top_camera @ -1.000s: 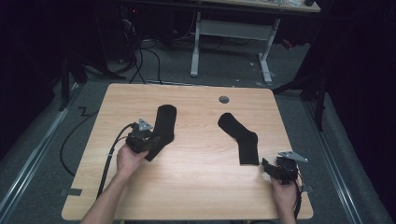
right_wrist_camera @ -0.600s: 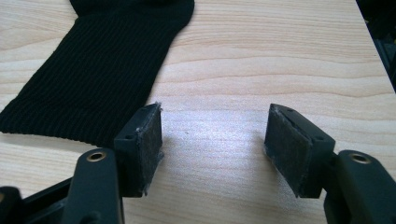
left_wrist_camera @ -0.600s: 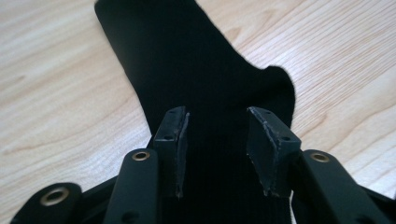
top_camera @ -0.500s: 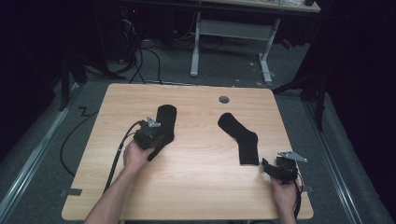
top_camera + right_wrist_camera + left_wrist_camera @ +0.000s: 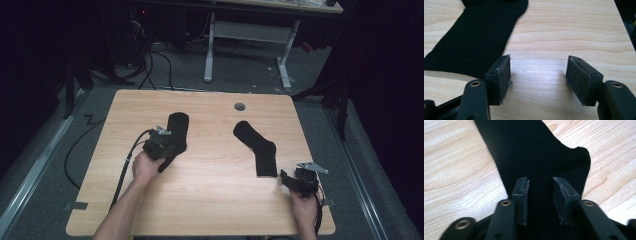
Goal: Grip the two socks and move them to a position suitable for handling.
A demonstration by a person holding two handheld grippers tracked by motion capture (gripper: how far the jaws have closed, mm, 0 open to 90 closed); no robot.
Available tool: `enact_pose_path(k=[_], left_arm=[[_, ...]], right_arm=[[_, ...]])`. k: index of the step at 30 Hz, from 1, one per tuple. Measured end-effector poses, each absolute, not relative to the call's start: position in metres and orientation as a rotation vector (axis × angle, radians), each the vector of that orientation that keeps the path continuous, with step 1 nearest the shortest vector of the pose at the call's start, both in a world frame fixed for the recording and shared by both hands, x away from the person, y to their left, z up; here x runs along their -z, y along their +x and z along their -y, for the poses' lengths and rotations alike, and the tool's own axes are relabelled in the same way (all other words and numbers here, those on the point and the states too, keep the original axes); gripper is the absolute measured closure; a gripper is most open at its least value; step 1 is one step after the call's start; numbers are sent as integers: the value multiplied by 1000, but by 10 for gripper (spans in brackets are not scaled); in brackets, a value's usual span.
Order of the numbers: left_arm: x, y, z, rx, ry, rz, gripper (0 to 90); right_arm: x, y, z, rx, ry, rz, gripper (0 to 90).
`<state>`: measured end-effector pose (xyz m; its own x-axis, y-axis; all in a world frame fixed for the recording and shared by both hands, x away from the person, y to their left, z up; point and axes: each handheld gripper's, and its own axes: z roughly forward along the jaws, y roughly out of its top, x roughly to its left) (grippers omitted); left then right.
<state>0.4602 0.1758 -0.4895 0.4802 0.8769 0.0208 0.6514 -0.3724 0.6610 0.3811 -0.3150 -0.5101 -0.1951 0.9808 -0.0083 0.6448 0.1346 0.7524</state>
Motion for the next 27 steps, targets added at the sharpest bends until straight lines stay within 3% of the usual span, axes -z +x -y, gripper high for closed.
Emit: enact_pose_path(k=[8, 27], left_arm=[[489, 461, -176, -507, 2141, -1268, 825], [461, 455, -182, -428, 1994, -1219, 853]], right_arm=[[510, 381, 315, -857, 1556, -1908, 369], [510, 381, 315, -857, 1555, -1908, 369]])
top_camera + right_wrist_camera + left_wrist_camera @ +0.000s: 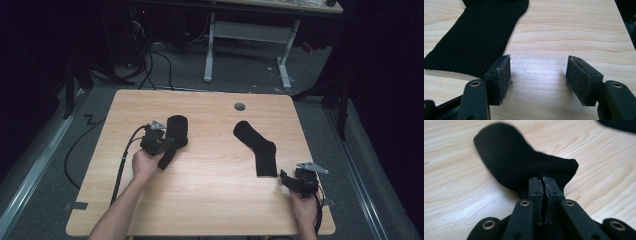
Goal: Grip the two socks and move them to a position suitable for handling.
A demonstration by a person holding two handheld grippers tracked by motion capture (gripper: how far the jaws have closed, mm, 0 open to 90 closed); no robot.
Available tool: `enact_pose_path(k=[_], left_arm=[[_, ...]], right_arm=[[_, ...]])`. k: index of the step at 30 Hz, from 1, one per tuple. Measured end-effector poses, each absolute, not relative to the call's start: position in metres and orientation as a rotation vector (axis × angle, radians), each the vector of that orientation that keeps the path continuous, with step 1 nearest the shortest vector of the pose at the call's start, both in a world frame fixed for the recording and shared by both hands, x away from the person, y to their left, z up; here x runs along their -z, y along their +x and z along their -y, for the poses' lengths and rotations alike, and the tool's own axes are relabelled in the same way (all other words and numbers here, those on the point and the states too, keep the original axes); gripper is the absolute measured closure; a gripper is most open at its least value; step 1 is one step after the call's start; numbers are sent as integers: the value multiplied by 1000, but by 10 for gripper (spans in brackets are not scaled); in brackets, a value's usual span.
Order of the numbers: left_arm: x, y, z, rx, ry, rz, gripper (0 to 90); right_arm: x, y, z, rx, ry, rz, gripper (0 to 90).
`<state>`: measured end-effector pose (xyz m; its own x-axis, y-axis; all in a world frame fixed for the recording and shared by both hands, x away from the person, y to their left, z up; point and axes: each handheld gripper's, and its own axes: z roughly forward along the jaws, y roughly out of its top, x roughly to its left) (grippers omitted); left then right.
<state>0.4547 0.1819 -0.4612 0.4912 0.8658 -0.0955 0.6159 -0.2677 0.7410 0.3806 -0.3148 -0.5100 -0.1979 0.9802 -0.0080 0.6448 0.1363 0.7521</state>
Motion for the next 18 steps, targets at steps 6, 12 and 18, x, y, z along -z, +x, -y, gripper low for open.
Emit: enact_pose_path(k=[6, 12, 18], left_arm=[[444, 450, -178, -435, 1964, -1179, 854], [436, 450, -175, -411, 1976, -1159, 856], [422, 447, -167, -426, 1964, -1122, 858]], right_arm=[[510, 381, 315, -858, 1554, -1910, 365], [510, 381, 315, -858, 1554, -1910, 365], [510, 381, 315, -858, 1554, -1911, 364]])
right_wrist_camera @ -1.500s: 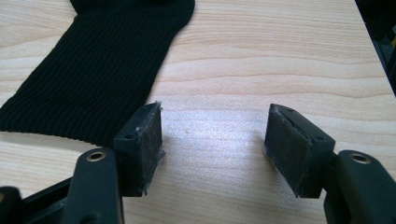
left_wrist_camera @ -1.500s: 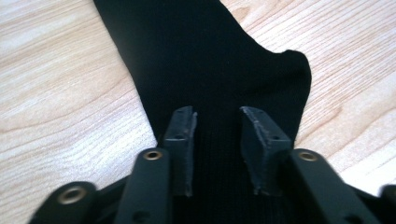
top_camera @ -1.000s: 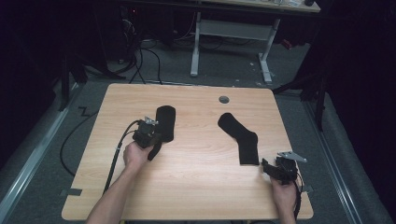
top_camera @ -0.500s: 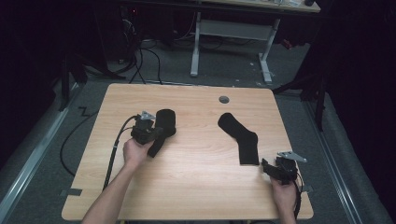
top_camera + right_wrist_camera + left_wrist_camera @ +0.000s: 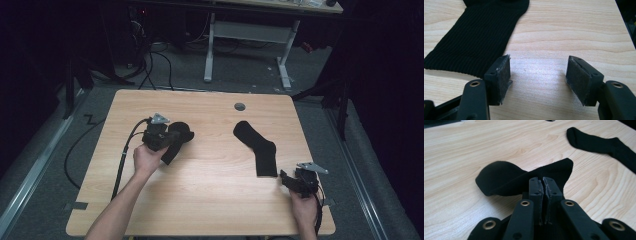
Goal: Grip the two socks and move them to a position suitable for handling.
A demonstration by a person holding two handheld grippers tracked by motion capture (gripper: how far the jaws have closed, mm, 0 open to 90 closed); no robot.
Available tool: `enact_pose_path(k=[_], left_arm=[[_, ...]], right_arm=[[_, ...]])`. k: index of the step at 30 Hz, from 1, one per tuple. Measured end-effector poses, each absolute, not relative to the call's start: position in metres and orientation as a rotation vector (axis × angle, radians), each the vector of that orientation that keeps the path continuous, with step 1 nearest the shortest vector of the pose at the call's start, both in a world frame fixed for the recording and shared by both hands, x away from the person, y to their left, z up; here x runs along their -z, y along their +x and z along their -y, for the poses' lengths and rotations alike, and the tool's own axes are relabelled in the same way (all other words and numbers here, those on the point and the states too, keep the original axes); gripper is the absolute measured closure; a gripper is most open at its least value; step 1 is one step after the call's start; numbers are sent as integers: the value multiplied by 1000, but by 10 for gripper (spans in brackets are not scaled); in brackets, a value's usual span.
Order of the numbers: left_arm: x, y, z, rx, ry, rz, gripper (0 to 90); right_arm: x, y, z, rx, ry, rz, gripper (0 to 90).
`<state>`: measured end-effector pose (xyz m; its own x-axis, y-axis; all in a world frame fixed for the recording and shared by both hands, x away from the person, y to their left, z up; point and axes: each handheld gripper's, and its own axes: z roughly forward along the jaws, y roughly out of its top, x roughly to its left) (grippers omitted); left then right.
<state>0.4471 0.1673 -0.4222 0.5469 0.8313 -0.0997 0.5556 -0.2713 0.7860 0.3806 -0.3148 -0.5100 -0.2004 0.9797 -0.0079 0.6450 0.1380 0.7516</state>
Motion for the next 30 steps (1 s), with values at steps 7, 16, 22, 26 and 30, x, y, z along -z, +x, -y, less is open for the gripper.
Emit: enact_pose_path(k=[7, 16, 22, 26, 30], left_arm=[[403, 447, -161, -434, 1935, -1100, 860], [392, 446, -150, -417, 1886, -1080, 861], [387, 448, -138, -403, 1876, -1059, 861], [382, 449, -128, -402, 1870, -1036, 861], [381, 451, -119, -392, 1862, -1026, 861]], right_arm=[[510, 381, 315, -858, 1555, -1911, 364], [510, 381, 315, -860, 1554, -1912, 362], [510, 381, 315, -859, 1553, -1912, 361], [510, 380, 315, -858, 1554, -1912, 362], [510, 380, 315, -858, 1553, -1912, 361]])
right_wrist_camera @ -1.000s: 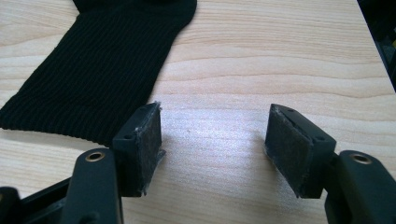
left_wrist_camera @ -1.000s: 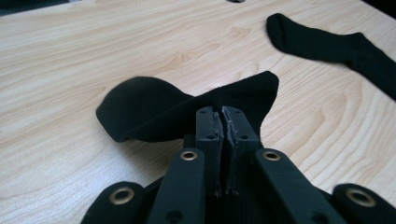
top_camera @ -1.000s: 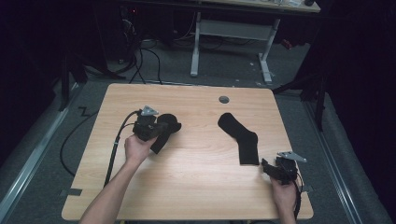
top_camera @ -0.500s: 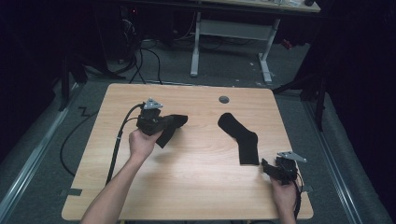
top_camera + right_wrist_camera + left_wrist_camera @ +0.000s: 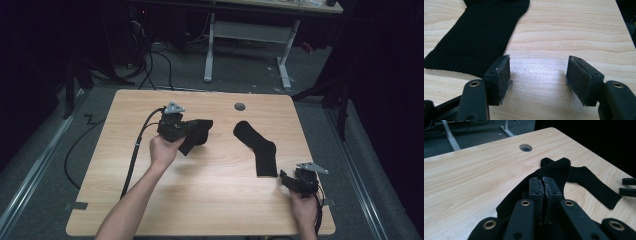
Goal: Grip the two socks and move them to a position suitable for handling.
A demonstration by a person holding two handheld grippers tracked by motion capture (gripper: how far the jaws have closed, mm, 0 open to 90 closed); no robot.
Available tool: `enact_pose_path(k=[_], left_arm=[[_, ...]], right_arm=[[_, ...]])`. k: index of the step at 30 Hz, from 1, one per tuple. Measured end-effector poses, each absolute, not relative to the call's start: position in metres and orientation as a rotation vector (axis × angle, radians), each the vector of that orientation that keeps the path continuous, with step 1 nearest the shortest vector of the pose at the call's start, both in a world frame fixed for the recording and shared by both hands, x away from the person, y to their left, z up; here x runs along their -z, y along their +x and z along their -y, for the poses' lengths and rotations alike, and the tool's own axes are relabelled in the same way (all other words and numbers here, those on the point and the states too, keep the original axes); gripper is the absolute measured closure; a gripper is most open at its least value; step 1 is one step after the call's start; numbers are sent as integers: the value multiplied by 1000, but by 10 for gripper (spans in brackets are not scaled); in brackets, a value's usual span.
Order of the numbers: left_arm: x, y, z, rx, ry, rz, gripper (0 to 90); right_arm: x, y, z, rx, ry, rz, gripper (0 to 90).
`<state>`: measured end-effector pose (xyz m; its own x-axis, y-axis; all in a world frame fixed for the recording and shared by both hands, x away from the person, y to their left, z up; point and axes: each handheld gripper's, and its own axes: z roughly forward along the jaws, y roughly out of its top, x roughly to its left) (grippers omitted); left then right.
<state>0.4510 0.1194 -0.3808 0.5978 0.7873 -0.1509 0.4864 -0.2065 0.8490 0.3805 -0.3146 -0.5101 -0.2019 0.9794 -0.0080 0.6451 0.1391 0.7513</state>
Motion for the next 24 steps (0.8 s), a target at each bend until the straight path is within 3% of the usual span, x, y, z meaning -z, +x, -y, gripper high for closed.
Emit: enact_pose_path(k=[24], left_arm=[[407, 453, -77, -317, 1866, -1003, 860]], right_arm=[[510, 380, 314, -860, 1550, -1914, 361]])
